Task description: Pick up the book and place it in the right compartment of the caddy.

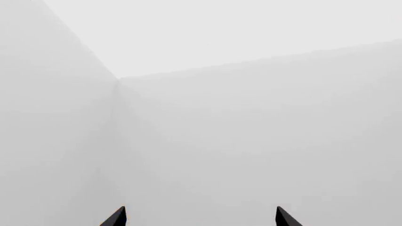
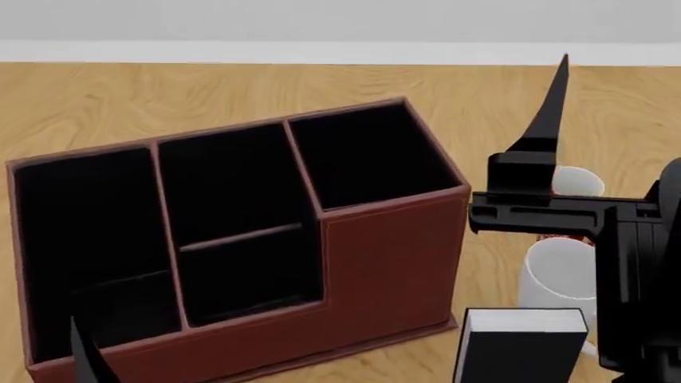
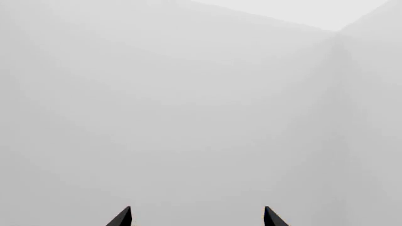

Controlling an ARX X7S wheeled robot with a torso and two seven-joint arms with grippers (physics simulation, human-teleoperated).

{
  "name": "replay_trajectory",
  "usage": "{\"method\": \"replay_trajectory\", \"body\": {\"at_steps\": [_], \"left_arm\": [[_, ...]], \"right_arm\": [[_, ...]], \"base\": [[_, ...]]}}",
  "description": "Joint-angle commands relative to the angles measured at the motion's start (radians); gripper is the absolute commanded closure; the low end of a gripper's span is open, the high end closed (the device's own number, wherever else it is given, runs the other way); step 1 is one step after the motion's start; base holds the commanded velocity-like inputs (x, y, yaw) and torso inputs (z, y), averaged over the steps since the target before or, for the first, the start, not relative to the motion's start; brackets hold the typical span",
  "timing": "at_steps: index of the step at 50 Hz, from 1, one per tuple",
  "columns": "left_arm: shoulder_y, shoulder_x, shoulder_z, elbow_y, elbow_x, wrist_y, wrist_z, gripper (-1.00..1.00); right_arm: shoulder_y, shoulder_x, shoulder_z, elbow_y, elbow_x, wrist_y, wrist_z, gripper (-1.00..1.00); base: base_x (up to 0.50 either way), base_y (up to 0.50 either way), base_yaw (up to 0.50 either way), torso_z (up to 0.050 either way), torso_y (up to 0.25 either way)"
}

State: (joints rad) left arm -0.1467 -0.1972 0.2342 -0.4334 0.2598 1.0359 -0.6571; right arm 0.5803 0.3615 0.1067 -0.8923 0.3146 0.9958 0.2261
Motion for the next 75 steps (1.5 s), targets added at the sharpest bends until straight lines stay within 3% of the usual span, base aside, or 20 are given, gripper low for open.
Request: {"method": "replay_trajectory", "body": {"at_steps": [1, 38, 46, 54, 60, 63, 68, 71, 75], "left_arm": [[-0.012, -0.036, 0.052, 0.001, 0.024, 0.001, -0.088, -1.0], [-0.033, -0.09, 0.136, 0.015, 0.061, -0.021, -0.228, -1.0], [-0.039, -0.101, 0.153, 0.013, 0.07, -0.016, -0.251, -1.0], [-0.043, -0.11, 0.165, 0.017, 0.084, -0.021, -0.272, -1.0], [-0.052, -0.12, 0.182, 0.012, 0.097, -0.008, -0.294, -1.0], [-0.058, -0.127, 0.197, 0.009, 0.098, -0.002, -0.31, -1.0], [-0.069, -0.143, 0.23, 0.008, 0.094, -0.001, -0.339, -1.0], [-0.078, -0.154, 0.253, 0.006, 0.094, 0.002, -0.364, -1.0], [-0.09, -0.172, 0.29, 0.006, 0.087, 0.001, -0.394, -1.0]], "right_arm": [[0.014, 0.003, -0.006, 0.001, 0.005, 0.006, 0.005, -1.0], [0.023, 0.012, -0.002, -0.007, 0.024, 0.013, 0.021, -1.0], [0.159, 0.071, 0.051, -0.039, 0.127, 0.198, -0.035, -1.0], [0.496, 0.183, 0.106, 0.034, 0.342, 0.558, -0.194, -1.0], [0.767, 0.399, -0.109, 0.271, 0.59, 0.571, -0.247, -1.0], [0.975, 0.496, -0.303, 0.438, 0.608, 0.535, -0.416, -1.0], [1.225, 0.468, -0.655, 0.63, 0.521, 0.47, -0.675, -1.0], [1.374, 0.546, -1.01, 0.608, 0.411, 0.347, -1.029, -1.0], [1.516, 0.484, -1.222, 0.733, 0.284, 0.284, -1.219, -1.0]], "base": [[0.32, 0.0, 0.0, 0.0, 0.0], [0.25, 0.02, 0.0, 0.0, 0.001], [0.0, 0.0, 0.0, 0.0, 0.0], [0.0, 0.0, 0.0, 0.0, 0.0], [0.0, 0.0, 0.0, 0.0, 0.0], [0.0, 0.0, 0.0, 0.0, 0.003], [0.0, 0.0, 0.0, 0.0, 0.0], [0.0, 0.0, 0.0, 0.0, 0.0], [0.0, 0.0, 0.0, 0.0, 0.0]]}}
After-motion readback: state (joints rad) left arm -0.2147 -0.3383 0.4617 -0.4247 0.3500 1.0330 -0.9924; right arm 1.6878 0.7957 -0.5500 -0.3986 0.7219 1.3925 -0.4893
